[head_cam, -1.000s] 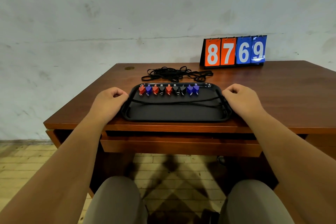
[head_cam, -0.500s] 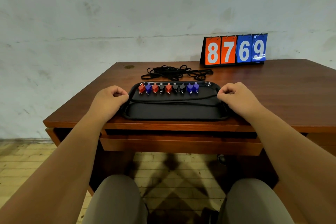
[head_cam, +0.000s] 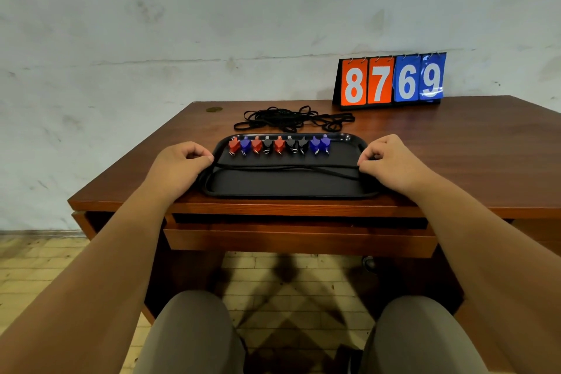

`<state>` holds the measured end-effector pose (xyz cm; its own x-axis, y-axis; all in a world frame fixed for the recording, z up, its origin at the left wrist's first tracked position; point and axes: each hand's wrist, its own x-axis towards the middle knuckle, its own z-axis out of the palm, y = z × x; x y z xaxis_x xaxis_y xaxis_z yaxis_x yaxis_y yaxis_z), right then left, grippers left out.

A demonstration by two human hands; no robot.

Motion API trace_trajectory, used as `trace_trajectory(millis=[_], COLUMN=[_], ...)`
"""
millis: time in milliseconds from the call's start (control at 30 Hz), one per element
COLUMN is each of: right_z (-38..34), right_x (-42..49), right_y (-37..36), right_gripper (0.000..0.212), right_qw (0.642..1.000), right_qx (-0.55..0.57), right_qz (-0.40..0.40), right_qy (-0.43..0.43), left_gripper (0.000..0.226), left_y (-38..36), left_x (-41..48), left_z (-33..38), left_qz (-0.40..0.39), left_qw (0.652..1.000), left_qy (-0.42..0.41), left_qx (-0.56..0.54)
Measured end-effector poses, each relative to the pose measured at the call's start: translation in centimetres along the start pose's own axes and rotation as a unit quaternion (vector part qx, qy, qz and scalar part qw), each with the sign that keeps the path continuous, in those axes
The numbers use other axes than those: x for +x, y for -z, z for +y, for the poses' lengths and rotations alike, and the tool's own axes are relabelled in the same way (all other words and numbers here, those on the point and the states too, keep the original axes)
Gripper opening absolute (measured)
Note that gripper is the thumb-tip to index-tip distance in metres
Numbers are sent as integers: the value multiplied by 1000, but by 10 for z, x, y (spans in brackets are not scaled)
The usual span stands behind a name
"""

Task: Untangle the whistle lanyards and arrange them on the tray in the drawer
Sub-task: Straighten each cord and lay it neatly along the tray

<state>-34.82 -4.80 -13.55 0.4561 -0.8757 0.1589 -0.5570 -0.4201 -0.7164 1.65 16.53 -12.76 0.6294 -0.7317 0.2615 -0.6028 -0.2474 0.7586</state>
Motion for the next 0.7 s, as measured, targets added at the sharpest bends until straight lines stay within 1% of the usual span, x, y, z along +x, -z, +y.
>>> trace_trajectory(millis=[100, 167, 300, 367, 533, 700], right_z=[0, -5, -9, -11, -12, -13], right_x=[1, -3, -5, -7, -10, -16], right_y=[-1, 0, 4, 5, 4, 7], right_gripper=[23, 24, 30, 26, 3, 13], right_qw=[1000, 1000, 998, 998, 999, 999], right_qx=[13, 26, -23, -20, 5, 11], right_qz=[12, -8, -60, -65, -37, -19], right_qy=[7, 14, 19, 13, 28, 44], left_gripper=[11, 10, 10, 11, 11, 11], left_y=[0, 0, 0, 0, -1, -1], left_x=[0, 1, 3, 3, 3, 2], left_z=[-1, -1, -3, -3, -3, -1], left_qz=[1, 3, 4, 2, 3, 1], left_qw=[1000, 1000, 1000, 1000, 1000, 1000], left_qy=[3, 4, 5, 6, 8, 3], left_qx=[-1, 2, 7, 6, 7, 10])
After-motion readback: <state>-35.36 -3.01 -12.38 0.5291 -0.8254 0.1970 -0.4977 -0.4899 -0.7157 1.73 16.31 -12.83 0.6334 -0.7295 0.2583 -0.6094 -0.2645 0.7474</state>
